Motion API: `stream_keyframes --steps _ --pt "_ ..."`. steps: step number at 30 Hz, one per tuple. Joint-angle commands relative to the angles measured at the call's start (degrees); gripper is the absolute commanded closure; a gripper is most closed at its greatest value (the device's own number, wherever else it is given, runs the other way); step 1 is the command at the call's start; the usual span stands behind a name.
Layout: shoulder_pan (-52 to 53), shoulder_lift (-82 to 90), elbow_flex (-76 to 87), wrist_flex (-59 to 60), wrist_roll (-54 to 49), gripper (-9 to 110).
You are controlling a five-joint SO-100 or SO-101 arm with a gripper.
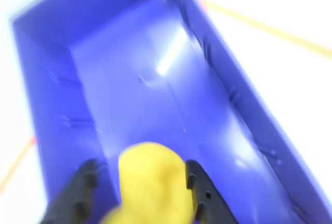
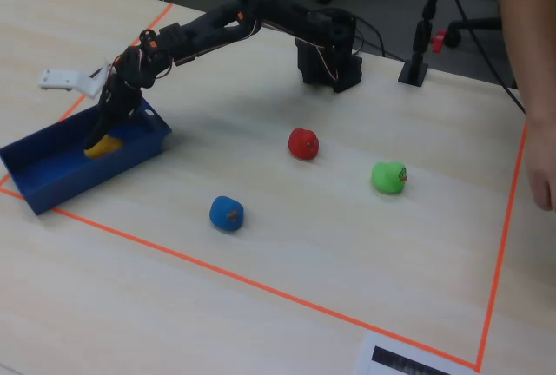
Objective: Grasp yellow duck and put it into box.
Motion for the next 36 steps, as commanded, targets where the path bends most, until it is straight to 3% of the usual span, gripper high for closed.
stream_keyframes --steps 1,4,7,14,21,28,36 --pt "0.2 4.0 -3.8 -1.1 1.1 74" --pt "0.3 9.5 -3.3 4.8 1.2 82" --pt "0.1 19.4 -2.1 13.3 5.3 101" --pt "-8.3 52.4 14.6 28.5 5.4 101" --pt "-25.0 88.2 53.7 44.2 -3.2 101" --pt "-32.7 123.2 98.9 41.1 -15.2 101" --pt "-38.6 139.6 125.9 33.8 -18.7 101"
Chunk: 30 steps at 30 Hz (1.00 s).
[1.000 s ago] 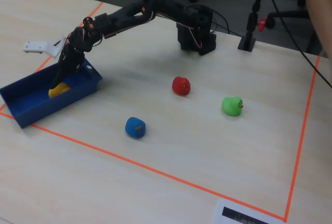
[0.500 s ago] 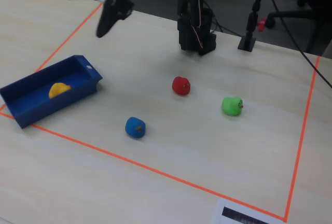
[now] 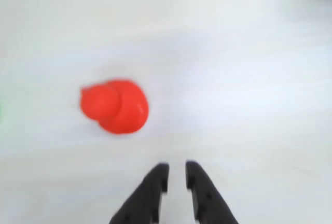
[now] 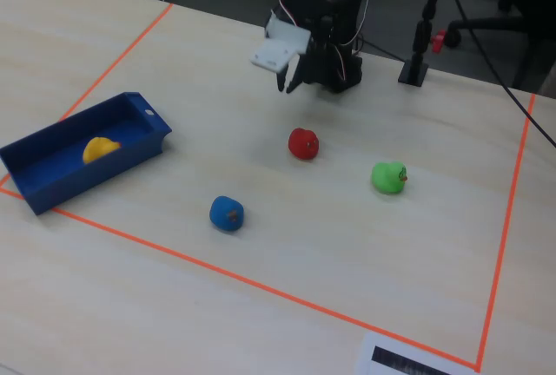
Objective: Grasp yellow duck and put it into box.
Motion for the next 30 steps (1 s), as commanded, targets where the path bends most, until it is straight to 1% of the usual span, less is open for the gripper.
stream_keyframes --steps 1,3,9,17,30 --pt "-3.3 5.4 14.6 -6.0 -1.1 101" --pt "-4.0 8.0 18.5 -6.8 -2.0 101" --pt "-4.7 13.6 23.6 -3.6 -2.0 101" --pt "-5.7 14.9 23.6 3.9 -1.3 101" --pt "-6.4 14.9 23.6 3.9 -1.2 100"
